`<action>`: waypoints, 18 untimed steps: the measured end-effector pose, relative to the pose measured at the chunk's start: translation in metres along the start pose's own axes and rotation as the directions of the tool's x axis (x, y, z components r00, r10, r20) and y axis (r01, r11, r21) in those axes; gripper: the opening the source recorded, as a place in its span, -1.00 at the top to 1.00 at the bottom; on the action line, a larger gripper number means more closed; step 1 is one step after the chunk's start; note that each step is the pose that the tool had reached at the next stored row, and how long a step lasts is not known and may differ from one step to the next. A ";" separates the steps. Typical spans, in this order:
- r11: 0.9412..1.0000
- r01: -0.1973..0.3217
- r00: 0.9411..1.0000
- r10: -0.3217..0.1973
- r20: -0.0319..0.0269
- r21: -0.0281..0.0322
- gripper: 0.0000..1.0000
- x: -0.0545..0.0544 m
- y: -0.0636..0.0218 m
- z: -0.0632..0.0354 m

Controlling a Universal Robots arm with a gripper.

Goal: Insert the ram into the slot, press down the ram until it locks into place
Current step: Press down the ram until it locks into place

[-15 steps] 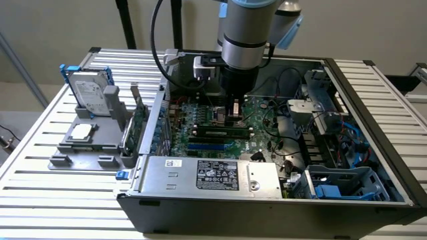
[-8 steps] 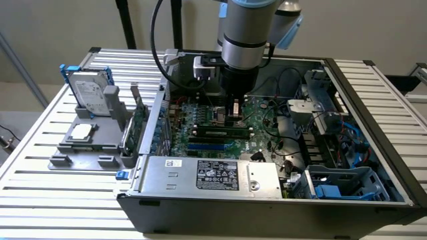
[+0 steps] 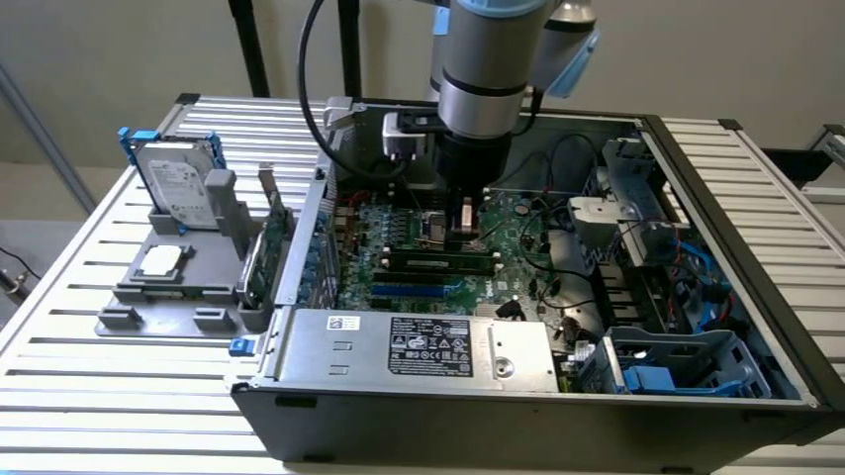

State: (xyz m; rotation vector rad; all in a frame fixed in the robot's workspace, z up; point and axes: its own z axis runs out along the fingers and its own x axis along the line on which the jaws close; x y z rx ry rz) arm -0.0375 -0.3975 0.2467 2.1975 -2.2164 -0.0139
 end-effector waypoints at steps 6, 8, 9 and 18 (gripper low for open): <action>1.000 0.000 1.000 0.000 0.000 0.000 0.79 0.000 0.0018 0.0063; 1.000 0.000 1.000 0.000 0.000 0.000 0.79 -0.001 0.0023 0.0072; 1.000 0.000 1.000 0.000 0.000 0.000 0.79 -0.001 0.0026 0.0076; 1.000 0.000 1.000 0.000 0.000 0.000 0.79 -0.002 0.0037 0.0142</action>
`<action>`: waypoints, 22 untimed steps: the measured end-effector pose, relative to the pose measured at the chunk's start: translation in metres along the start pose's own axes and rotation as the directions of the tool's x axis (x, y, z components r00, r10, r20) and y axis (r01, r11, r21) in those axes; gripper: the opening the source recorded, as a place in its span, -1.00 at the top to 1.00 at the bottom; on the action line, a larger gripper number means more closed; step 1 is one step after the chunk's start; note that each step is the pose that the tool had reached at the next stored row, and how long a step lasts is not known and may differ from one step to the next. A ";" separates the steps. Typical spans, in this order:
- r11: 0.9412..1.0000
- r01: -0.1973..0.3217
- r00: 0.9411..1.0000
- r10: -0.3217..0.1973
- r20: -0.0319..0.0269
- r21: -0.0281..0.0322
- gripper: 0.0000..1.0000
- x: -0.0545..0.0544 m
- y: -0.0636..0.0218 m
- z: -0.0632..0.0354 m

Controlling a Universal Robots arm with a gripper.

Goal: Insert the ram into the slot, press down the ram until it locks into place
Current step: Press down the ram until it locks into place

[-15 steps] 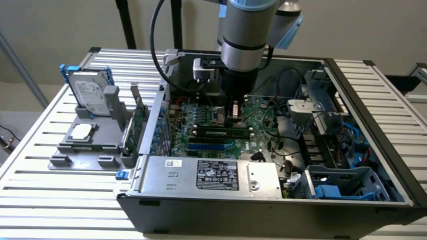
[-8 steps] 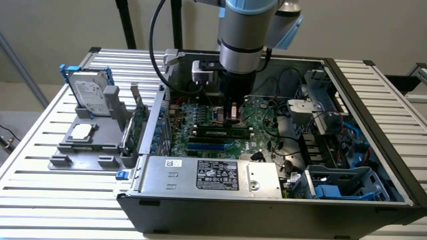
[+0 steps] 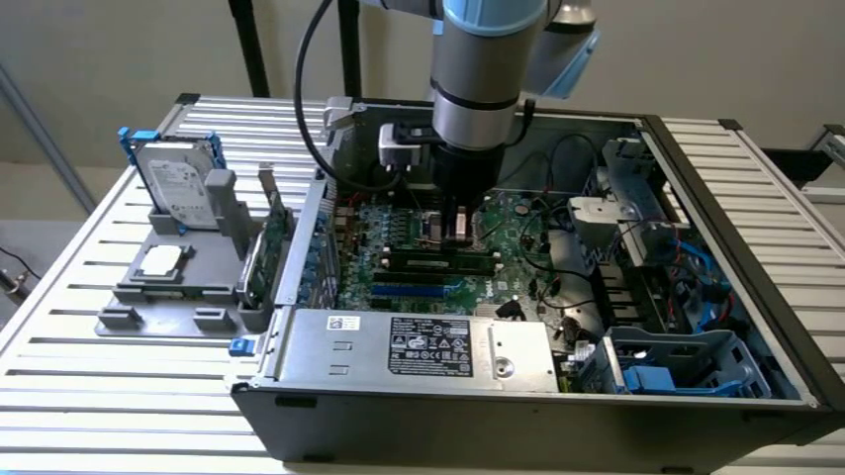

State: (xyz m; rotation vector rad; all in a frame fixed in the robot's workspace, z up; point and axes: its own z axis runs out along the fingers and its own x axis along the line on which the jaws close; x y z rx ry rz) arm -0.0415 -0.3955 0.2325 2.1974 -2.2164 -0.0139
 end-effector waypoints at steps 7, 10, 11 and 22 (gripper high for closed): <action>1.000 0.000 1.000 0.000 0.000 0.000 0.79 0.000 0.0003 0.0069; 1.000 0.000 1.000 0.000 0.003 0.000 0.79 0.000 0.0004 0.0038; 1.000 0.000 1.000 0.000 0.003 0.000 0.79 0.000 0.0006 -0.0006; 1.000 0.000 1.000 0.000 0.002 -0.003 0.79 0.000 0.0007 -0.0164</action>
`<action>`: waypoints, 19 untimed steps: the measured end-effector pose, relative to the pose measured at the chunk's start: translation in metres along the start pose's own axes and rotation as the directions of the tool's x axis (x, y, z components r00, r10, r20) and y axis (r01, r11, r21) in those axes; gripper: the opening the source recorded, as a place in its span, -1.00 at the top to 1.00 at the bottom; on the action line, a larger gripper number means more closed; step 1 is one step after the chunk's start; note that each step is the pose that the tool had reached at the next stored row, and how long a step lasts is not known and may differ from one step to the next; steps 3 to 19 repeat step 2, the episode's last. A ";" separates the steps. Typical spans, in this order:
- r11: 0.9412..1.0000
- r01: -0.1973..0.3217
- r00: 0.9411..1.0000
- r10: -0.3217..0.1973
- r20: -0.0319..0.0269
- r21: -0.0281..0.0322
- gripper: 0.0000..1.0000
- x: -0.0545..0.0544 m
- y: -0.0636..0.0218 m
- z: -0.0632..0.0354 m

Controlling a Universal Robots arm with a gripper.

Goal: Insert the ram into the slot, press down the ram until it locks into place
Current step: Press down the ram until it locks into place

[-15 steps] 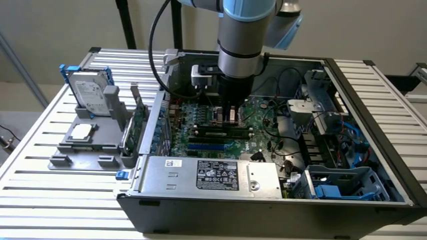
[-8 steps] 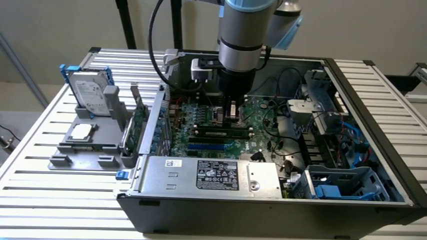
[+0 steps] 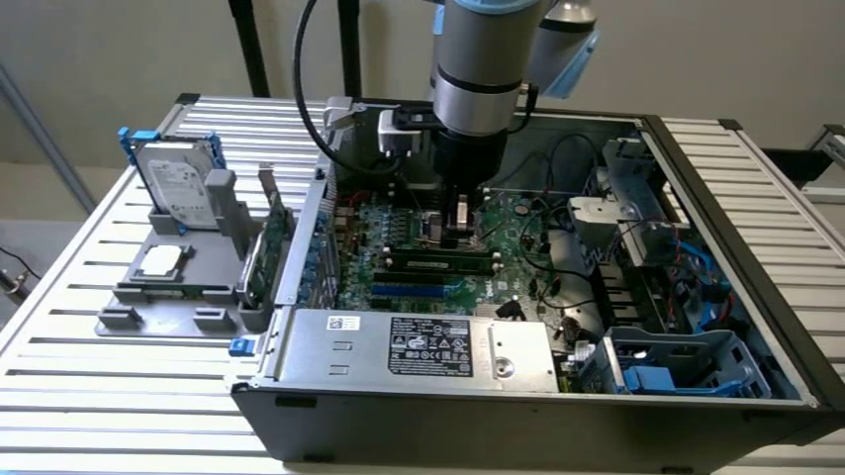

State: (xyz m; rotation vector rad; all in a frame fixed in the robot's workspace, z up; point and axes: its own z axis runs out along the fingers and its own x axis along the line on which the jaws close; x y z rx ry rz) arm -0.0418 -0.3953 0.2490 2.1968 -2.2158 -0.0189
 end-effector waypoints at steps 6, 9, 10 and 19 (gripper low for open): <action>1.000 0.000 1.000 0.000 0.000 0.000 0.79 0.000 0.0000 0.0000; 1.000 0.000 1.000 0.000 0.000 0.000 0.79 0.000 0.0000 0.0000; 1.000 0.000 1.000 0.000 0.000 0.000 0.79 0.000 0.0000 0.0000; 1.000 0.000 1.000 0.000 0.000 0.000 0.79 0.000 0.0000 0.0000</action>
